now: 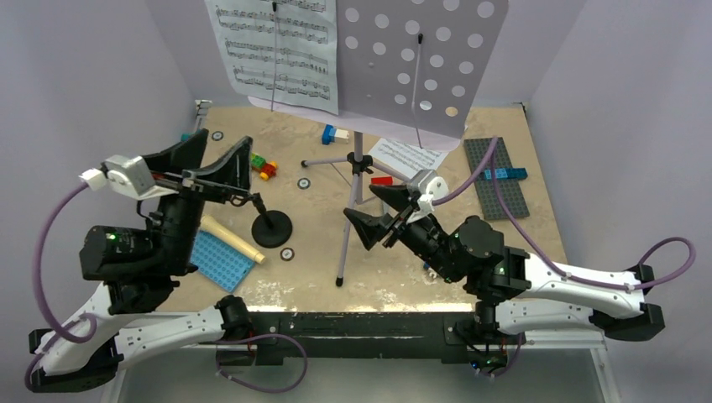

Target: Pack up the instrument practice props

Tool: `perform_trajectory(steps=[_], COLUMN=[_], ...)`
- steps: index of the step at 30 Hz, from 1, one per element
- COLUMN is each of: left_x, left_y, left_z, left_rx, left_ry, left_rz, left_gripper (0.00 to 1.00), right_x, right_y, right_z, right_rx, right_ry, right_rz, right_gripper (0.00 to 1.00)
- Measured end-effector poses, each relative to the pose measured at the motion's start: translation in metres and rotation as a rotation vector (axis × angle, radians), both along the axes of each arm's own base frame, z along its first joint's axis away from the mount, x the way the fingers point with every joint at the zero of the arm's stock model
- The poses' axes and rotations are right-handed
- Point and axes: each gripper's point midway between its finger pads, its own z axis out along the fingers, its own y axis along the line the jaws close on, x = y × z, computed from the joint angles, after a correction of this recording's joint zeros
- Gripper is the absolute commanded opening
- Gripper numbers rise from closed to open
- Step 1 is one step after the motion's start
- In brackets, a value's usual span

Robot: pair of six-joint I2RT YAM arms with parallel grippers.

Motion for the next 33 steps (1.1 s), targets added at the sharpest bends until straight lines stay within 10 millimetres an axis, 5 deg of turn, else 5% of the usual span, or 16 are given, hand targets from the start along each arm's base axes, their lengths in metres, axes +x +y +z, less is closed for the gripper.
perform_trajectory(steps=[3,8,16,27,33], left_x=[-0.004,-0.004,0.033,0.099,0.114], left_y=[0.011,0.012,-0.013,-0.051,-0.053], left_z=[0.024,0.060,0.111,0.069,0.053], left_rx=[-0.014,0.018,0.180,0.373,0.370], left_ry=[-0.045,-0.099,-0.107,0.045,0.100], left_rz=[0.021,0.053,0.154,0.061,0.016], left_gripper=[0.95,0.98,0.91,0.85,0.75], right_x=[0.005,0.019,0.047,0.084,0.085], right_y=[0.007,0.017,0.029,0.014,0.015], right_z=[0.036,0.068,0.154,0.173,0.169], right_rx=[0.035,0.039,0.073,0.060,0.057], right_ry=[-0.067,-0.149,-0.214,-0.156,-0.129], right_rz=[-0.023,-0.108,-0.306,-0.402,-0.383], right_gripper=[0.75,0.79,0.80,0.82,0.83])
